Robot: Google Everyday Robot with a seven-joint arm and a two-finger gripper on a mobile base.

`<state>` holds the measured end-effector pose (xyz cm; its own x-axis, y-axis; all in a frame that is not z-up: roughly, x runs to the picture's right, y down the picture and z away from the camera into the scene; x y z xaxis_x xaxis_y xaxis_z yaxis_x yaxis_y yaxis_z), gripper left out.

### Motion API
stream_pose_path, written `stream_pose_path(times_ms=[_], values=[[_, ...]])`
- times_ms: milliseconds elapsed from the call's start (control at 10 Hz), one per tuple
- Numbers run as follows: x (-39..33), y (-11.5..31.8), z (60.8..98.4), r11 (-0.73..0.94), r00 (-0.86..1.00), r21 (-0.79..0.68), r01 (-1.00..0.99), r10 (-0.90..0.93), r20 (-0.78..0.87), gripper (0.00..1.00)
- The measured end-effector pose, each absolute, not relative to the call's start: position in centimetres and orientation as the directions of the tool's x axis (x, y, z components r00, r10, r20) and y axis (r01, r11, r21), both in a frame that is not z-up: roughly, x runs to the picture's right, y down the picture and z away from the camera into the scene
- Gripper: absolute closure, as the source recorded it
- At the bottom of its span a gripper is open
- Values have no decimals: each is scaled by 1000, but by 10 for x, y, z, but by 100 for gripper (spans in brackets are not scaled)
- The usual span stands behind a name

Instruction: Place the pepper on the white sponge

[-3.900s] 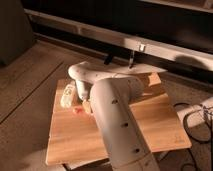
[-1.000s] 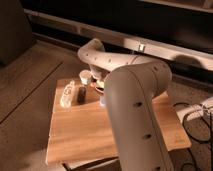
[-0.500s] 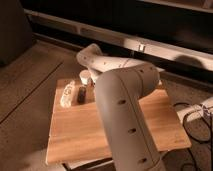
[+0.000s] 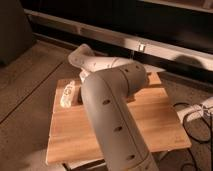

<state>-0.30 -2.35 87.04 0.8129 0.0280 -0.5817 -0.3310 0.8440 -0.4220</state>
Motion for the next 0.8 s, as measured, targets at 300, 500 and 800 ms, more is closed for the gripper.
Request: stream_pose_path(times_ms=[300, 500, 800], values=[[4, -14, 849, 884, 839, -335, -327, 108, -534, 100], [19, 10, 837, 876, 835, -313, -367, 162, -526, 100], [51, 26, 828, 870, 823, -286, -402, 205, -530, 100]])
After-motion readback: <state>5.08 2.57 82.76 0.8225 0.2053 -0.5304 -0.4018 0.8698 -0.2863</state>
